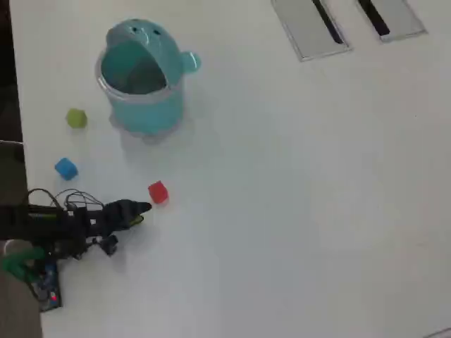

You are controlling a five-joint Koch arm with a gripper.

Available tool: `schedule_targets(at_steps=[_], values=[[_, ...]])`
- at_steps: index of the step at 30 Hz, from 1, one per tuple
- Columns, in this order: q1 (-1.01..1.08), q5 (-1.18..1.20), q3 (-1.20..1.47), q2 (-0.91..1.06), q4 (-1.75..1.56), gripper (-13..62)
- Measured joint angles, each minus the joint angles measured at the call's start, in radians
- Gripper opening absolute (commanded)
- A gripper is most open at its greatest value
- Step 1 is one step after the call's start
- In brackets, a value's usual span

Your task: Grasp RGB lego blocks and put them in the bin one by one.

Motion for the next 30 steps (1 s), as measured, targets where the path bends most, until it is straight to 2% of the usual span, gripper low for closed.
schedule_targets(at_steps=[30], values=[[-0.006, -0.049, 0.0, 0.0, 0.0, 33.0]])
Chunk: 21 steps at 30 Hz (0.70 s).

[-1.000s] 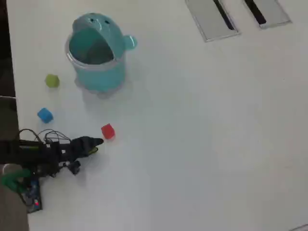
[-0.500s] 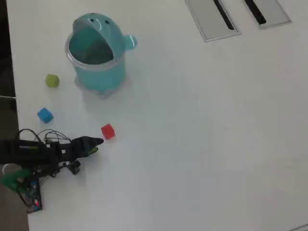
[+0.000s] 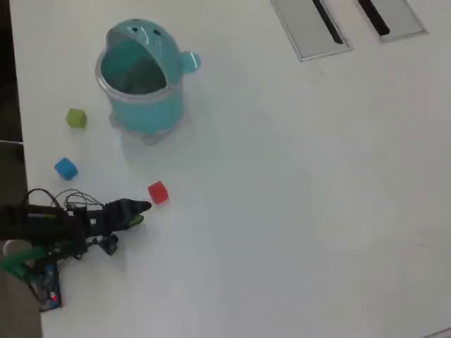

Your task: Grasp RGB lego blocks and put them in the bin one by one.

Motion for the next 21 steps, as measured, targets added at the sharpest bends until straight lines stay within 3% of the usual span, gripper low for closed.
schedule_targets(at_steps=[21], values=[[0.015, -0.123, 0.0, 0.0, -0.146, 33.1]])
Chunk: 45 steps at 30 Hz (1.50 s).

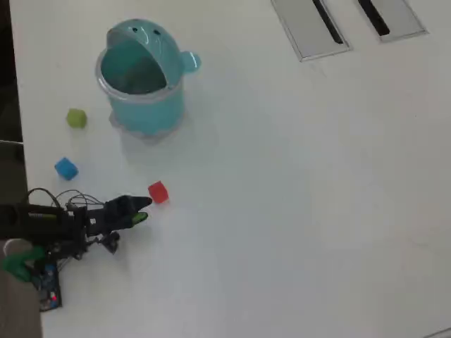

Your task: Grasp RGB lego blocks and put them in the bin one by one.

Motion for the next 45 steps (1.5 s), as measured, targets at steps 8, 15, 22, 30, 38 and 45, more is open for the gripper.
schedule_targets(at_steps=[8, 15, 22, 30, 38, 45], values=[[0.002, -0.178, 0.0, -0.002, -0.109, 33.1], [-0.028, -0.265, 0.0, 0.0, -0.273, 33.1], [-0.109, -0.5, 0.0, -0.002, -0.416, 33.0], [-0.225, -0.747, -0.02, -0.002, -0.422, 31.2], [-0.36, -1.086, -0.02, 0.0, -0.422, 31.2], [-0.4, -1.218, -0.026, 0.0, -0.414, 31.5]])
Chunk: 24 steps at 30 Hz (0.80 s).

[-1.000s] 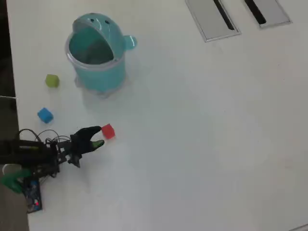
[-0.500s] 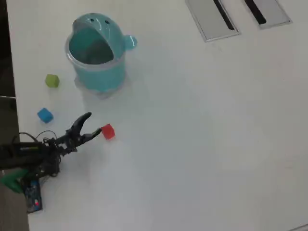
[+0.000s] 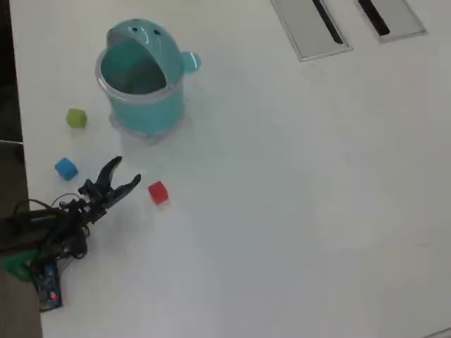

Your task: Grasp RGB lego blocks and put them in the bin one by one.

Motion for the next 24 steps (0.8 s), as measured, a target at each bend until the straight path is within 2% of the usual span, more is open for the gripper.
schedule_targets(at_steps=[11, 17, 24], values=[[0.078, -0.137, -0.017, -0.002, 0.221, 33.1], [0.123, -0.184, -0.12, -0.006, 0.391, 33.0], [0.206, -0.219, -0.207, -0.152, 0.426, 33.0]])
